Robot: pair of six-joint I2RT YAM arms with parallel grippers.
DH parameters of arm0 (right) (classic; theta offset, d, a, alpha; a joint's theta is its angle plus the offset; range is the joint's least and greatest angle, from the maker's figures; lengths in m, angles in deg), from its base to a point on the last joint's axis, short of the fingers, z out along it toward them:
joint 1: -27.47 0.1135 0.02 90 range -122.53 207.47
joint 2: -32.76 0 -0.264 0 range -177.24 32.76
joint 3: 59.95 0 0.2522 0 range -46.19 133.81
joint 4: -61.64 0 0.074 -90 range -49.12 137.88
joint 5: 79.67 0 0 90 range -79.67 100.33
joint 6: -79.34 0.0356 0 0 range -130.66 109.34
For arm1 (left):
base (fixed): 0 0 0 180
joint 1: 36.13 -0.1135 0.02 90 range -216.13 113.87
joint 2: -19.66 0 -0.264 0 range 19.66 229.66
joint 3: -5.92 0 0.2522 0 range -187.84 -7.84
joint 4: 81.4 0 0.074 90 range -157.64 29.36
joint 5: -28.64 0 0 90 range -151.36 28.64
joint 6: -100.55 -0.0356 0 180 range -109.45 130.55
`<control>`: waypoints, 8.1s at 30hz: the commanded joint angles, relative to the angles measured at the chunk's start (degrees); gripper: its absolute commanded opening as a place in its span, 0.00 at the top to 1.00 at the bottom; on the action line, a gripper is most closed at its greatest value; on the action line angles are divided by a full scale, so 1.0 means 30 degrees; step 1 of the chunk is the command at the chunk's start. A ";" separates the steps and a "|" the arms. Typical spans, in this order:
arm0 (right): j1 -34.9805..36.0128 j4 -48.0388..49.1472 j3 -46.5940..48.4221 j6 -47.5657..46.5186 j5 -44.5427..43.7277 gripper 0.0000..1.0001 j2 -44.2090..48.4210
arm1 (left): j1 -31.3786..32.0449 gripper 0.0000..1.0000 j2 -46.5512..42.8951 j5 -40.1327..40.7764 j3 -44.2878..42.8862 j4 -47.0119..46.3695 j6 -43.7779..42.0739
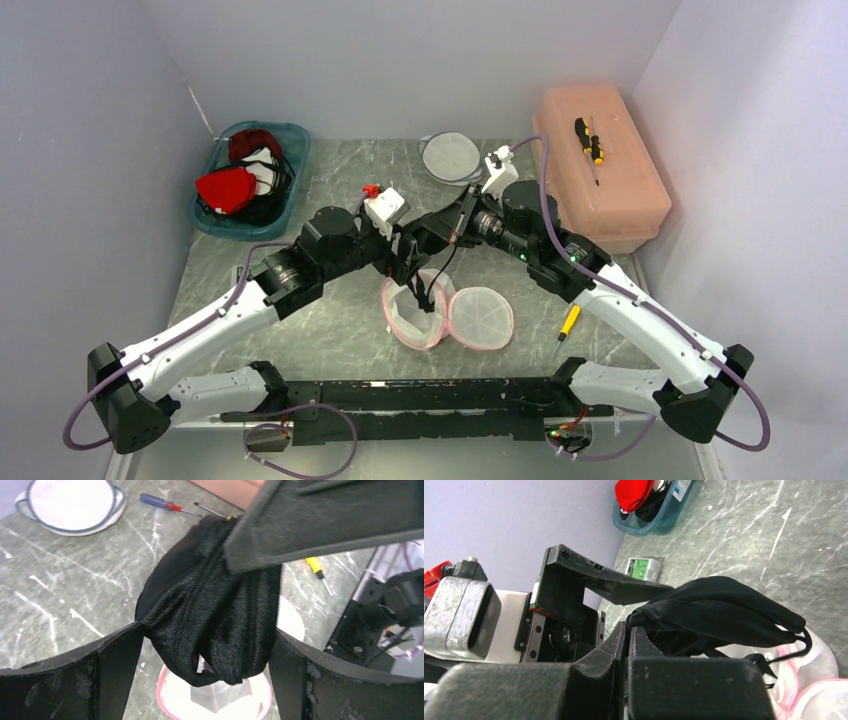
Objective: Unzip the laundry bag and remove the bra
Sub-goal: Pick up the bra from the laundry bag, then place the bra in the bin, then adjust the laundry bag at the center of the board.
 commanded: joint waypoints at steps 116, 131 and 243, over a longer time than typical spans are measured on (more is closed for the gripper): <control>-0.1250 -0.1713 -1.1936 -0.1623 -0.8505 0.01 0.9608 | -0.3187 0.06 0.3075 0.5684 -0.5234 0.1482 0.2172; -0.5729 -0.2972 -1.6361 0.2604 -0.7393 0.09 0.9400 | 0.1106 0.09 -0.0897 0.4764 0.3547 -0.0177 0.6556; 0.1034 0.2252 -1.0071 -0.2886 -0.1229 0.27 -0.1839 | -0.6076 0.20 0.2604 -0.0345 0.8725 -0.3418 0.9591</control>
